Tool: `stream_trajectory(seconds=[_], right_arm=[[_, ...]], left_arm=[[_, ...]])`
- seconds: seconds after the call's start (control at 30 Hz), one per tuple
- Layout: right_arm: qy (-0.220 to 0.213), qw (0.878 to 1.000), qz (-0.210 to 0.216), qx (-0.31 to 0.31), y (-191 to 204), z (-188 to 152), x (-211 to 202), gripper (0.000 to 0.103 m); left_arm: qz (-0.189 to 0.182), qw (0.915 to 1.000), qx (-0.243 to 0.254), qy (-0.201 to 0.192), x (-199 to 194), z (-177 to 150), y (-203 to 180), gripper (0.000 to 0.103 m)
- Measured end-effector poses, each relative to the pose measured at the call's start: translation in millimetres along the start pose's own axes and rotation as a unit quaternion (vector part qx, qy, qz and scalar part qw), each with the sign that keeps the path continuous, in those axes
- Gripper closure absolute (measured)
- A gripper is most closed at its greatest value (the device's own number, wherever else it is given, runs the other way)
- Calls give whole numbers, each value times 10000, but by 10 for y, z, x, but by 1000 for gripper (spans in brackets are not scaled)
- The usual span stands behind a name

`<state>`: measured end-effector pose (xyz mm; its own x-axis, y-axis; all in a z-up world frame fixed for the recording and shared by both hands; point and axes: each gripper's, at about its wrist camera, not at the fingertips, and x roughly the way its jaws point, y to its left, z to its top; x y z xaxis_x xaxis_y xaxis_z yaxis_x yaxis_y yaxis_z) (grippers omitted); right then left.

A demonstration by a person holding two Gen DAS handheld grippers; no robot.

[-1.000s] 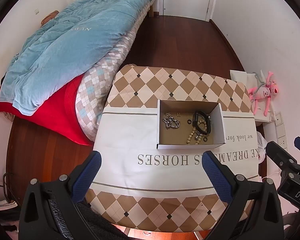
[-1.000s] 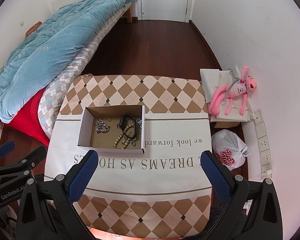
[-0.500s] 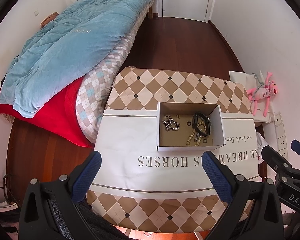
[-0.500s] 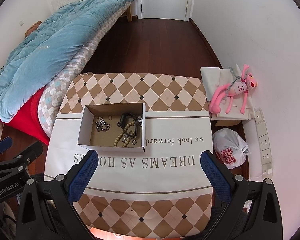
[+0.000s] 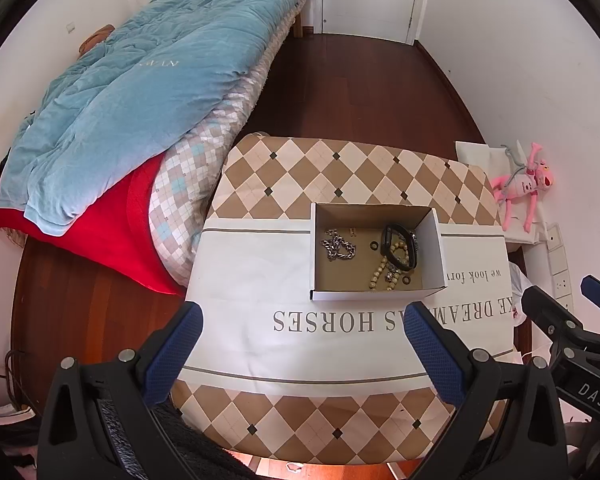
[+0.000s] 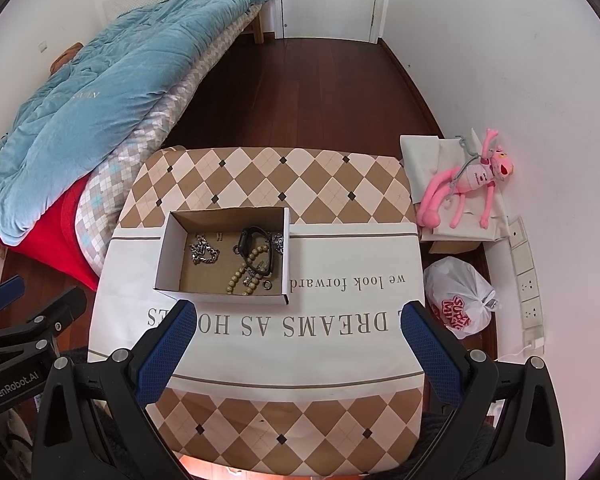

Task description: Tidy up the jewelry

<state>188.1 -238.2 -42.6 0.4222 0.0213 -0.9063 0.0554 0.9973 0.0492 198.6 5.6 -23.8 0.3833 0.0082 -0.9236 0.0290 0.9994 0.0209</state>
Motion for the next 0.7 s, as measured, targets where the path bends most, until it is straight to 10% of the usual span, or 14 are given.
stream_trajectory(seconds=[0.7], right_arm=[[-5,10000,-2,5,11,18,-13,0]], left_arm=[[-65,10000,15,-56,-73,1,-11,0]])
